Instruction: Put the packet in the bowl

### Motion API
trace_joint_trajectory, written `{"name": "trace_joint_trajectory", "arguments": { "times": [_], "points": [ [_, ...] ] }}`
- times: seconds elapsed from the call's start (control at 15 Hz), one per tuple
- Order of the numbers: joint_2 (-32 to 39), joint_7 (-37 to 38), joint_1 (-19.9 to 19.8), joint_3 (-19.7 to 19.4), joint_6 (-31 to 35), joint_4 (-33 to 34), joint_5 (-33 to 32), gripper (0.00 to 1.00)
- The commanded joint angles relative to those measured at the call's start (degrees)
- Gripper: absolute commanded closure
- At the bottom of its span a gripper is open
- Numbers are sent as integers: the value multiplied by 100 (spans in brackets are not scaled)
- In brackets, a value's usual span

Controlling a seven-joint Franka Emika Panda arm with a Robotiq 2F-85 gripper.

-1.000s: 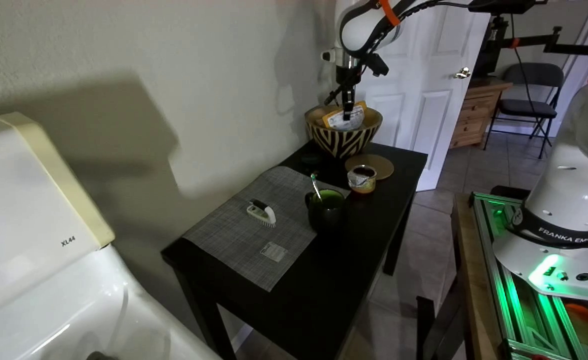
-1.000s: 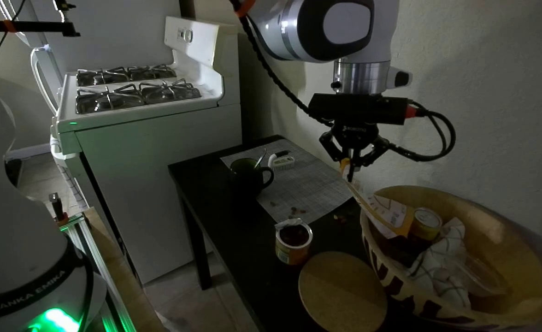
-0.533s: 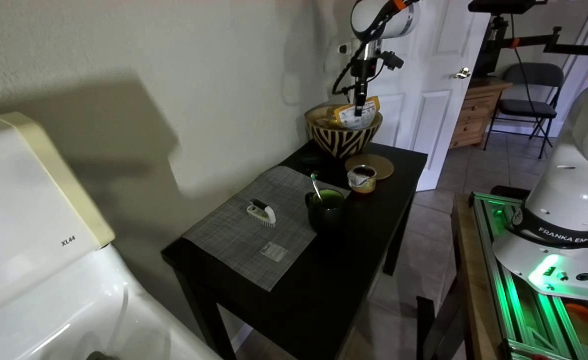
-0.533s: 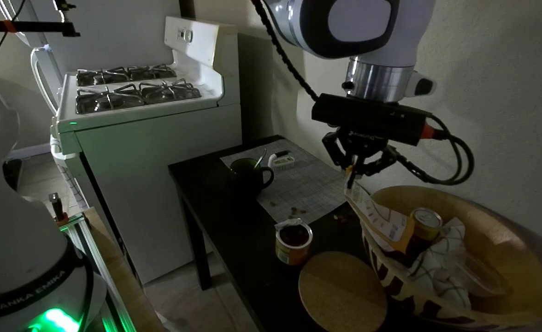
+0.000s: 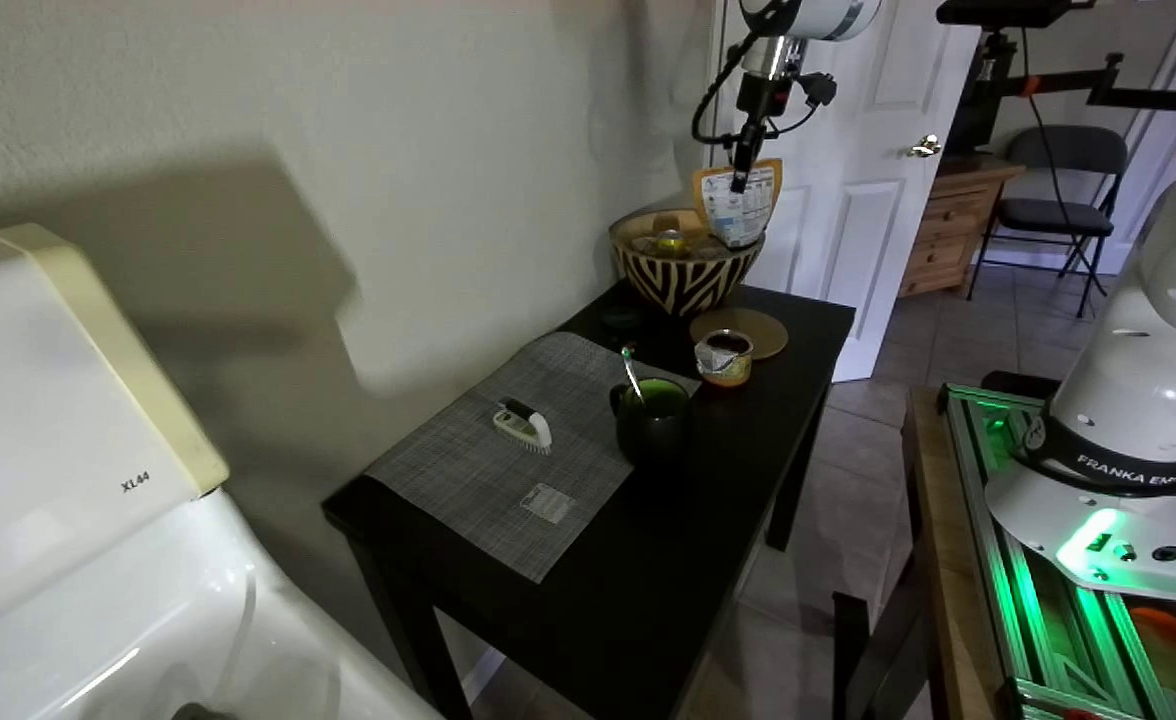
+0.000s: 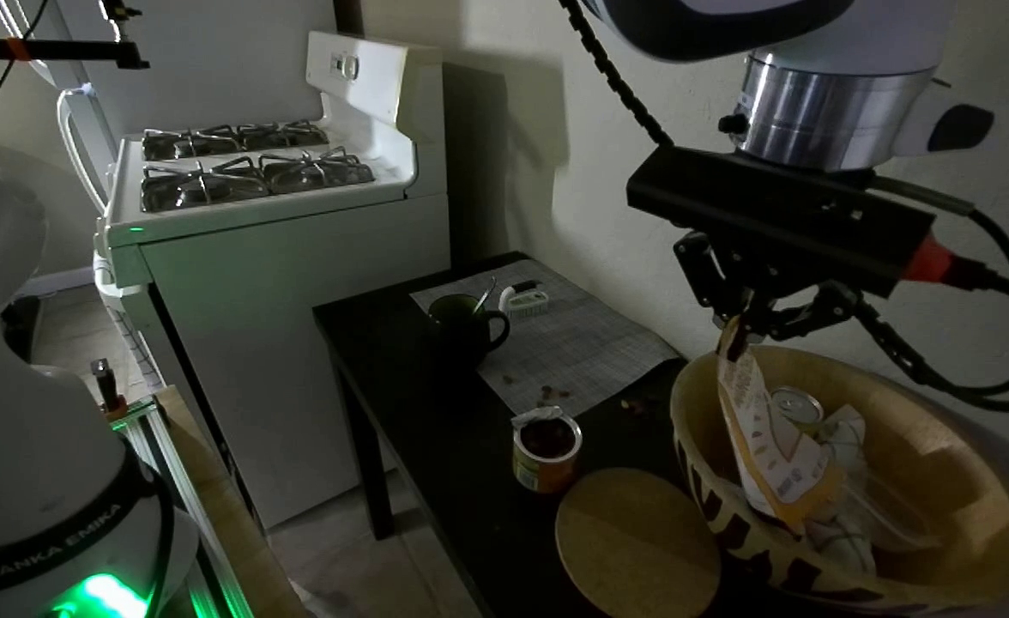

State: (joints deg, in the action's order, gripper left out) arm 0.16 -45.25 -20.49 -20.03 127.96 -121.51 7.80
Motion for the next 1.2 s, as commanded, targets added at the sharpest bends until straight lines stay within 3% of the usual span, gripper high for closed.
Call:
{"name": "trace_joint_trajectory", "arguments": {
  "times": [0.0,0.27,0.33,0.47,0.8,1.0,1.13],
  "points": [
    [113,164,36,28,37,13,320,99],
    [222,136,47,96,19,62,491,99],
    [239,233,41,102,-85,105,413,72],
    [231,281,24,104,-92,138,430,65],
    [-131,399,119,207,-78,109,681,27],
    [-680,509,411,462,-97,-263,924,5],
    [-1062,572,687,672,-48,-638,822,0]
  ]
}}
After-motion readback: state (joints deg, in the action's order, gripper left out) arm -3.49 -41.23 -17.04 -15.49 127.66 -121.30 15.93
